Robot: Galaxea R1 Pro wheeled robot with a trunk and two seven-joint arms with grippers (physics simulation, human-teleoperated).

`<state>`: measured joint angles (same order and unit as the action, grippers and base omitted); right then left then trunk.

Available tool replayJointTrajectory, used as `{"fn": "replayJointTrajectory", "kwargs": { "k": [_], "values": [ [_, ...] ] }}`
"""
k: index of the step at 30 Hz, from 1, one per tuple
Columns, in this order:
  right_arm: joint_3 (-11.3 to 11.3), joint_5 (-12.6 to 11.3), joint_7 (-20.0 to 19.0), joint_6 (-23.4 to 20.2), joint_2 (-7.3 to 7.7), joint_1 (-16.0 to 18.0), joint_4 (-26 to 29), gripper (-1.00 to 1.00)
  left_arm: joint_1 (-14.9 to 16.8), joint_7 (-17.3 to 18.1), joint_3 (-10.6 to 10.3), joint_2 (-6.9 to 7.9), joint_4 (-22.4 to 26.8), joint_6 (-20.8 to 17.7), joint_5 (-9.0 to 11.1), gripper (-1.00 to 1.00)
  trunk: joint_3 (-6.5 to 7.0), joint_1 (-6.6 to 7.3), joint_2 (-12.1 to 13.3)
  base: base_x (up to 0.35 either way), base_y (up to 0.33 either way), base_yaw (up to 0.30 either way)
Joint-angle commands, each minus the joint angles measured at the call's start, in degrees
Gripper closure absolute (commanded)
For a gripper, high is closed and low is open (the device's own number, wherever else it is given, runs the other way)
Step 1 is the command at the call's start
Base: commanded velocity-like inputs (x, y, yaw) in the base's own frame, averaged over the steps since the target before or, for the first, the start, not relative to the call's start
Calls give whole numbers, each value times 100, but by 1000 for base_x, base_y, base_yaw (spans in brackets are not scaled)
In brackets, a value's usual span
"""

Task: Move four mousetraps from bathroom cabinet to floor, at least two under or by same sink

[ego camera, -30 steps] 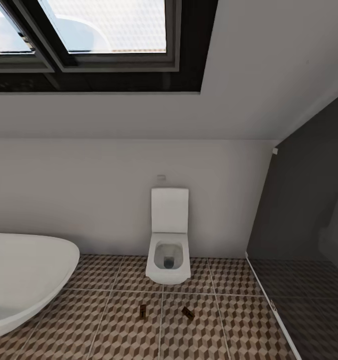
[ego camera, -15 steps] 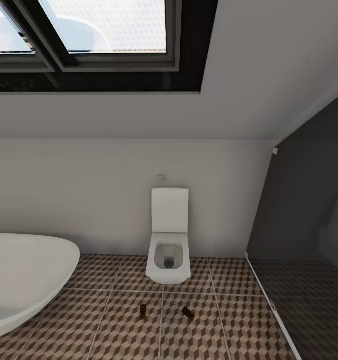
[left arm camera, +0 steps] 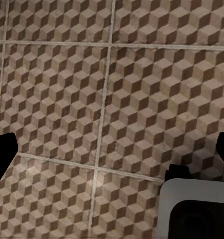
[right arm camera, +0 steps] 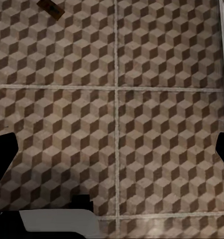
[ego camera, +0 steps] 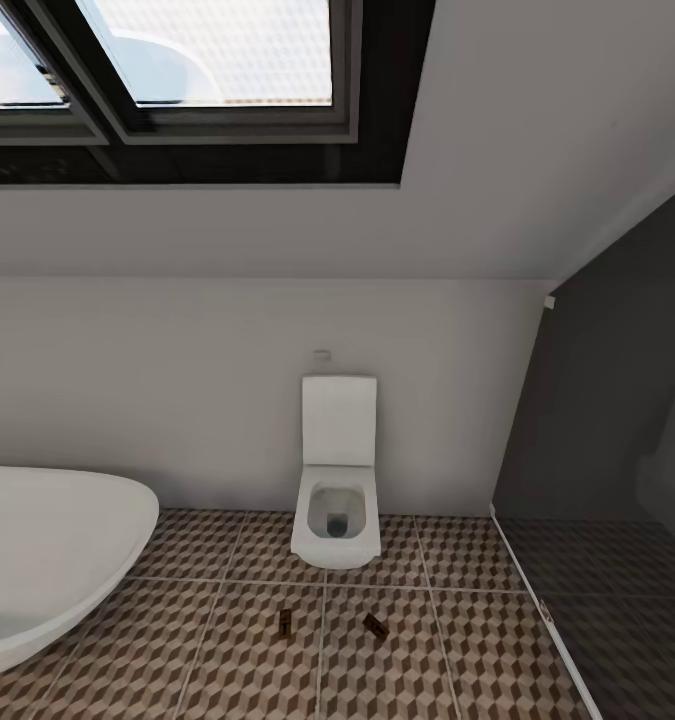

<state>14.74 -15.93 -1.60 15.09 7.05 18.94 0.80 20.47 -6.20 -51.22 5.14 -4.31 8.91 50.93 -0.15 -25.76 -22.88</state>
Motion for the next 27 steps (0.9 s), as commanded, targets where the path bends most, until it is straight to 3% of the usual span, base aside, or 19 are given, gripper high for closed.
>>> {"fn": "replayJointTrajectory", "kwargs": {
  "k": [1, 6, 11, 27],
  "values": [
    [44, -60, -18, -48, -5, -7, -4, -100, -15, -9, -34, -5, -8, 11, 14, -100, -2, -2, -4, 0, 0, 0],
    [46, -60, -27, -623, -67, -41, -4, -100, -71, -19, -34, -65, -6, -79, 14, -100, -2, -2, -4, 0, 0, 0],
    [46, -60, -38, -1008, -85, -52, -2, -100, -85, -13, -37, -166, 0, -553, 14, -100, -2, -2, -4, 0, 0, 0],
    [40, -60, -4, -1075, -82, -56, 15, -100, -88, 11, -37, -222, 9, -731, 14, -100, -2, -2, -4, 0, 0, 0]
  ]
}}
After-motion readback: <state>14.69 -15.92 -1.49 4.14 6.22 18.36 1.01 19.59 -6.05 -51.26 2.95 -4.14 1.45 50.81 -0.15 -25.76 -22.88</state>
